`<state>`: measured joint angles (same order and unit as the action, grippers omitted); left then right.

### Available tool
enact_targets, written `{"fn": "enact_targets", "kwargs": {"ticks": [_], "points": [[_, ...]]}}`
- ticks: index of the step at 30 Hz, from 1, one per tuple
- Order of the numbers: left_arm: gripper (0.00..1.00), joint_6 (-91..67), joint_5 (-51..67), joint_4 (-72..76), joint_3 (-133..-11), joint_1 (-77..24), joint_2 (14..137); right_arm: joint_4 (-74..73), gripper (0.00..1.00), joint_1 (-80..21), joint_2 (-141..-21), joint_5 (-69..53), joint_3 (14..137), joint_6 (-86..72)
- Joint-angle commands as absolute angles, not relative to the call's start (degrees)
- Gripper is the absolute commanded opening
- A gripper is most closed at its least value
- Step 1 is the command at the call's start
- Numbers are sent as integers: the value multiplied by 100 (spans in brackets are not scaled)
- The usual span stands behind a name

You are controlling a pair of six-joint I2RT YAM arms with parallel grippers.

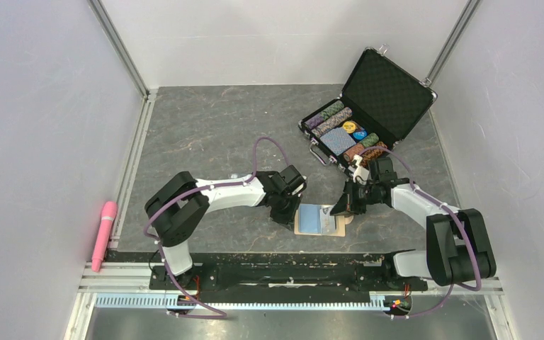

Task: Put the credit cards into the card holder
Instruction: Insert the credit card into the card holder.

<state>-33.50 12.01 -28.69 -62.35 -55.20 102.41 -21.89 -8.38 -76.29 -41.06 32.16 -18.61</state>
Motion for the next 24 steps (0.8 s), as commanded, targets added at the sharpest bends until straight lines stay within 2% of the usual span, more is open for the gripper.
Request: {"fn": "enact_targets", "kwargs": {"ticks": [1,18,24], "points": [[2,-3037,1082,-2970,-6493,-5566,10366,-2102,0,-815,-7663,-4352,3387,-1929],[2,-2946,1092,-3110,-6735,-5601,10667,-1989,0,-818,-8274,-4043,3600,-1780],[2,-2888,1076,-3258,-6917,-5615,10815,-1481,0,-813,-8356,-4326,3410,-1882]]}}
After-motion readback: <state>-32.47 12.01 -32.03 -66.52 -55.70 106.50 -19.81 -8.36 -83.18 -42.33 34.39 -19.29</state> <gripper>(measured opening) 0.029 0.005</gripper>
